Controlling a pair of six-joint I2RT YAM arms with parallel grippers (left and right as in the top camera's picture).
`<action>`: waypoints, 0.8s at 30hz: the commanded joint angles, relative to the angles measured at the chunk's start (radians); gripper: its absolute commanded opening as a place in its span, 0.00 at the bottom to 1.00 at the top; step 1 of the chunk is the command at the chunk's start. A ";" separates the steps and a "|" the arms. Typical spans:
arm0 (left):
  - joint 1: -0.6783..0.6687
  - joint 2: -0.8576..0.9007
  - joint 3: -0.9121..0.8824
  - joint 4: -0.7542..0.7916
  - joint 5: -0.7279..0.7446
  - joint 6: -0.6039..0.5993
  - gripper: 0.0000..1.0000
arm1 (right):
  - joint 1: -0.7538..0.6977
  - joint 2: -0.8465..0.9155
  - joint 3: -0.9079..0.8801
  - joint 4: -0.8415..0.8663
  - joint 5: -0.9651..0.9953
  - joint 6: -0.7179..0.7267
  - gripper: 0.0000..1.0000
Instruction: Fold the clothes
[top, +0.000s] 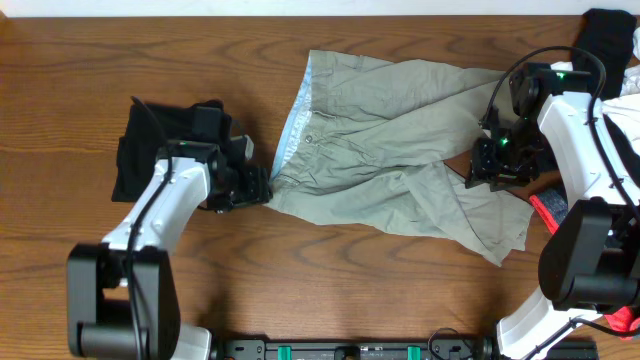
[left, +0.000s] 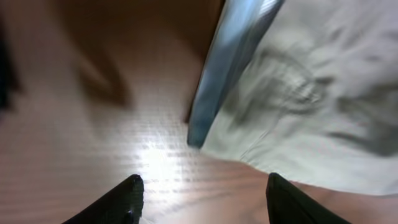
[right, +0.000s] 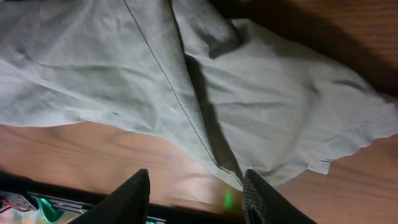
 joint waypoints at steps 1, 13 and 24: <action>-0.001 0.051 -0.009 -0.028 0.053 -0.166 0.64 | -0.001 0.000 0.000 0.001 -0.007 -0.005 0.47; -0.006 0.138 -0.011 0.133 0.123 -0.334 0.64 | -0.001 0.000 0.000 0.001 -0.008 -0.005 0.47; -0.006 0.138 -0.049 0.111 0.150 -0.422 0.64 | -0.001 0.000 0.000 0.001 -0.007 -0.006 0.47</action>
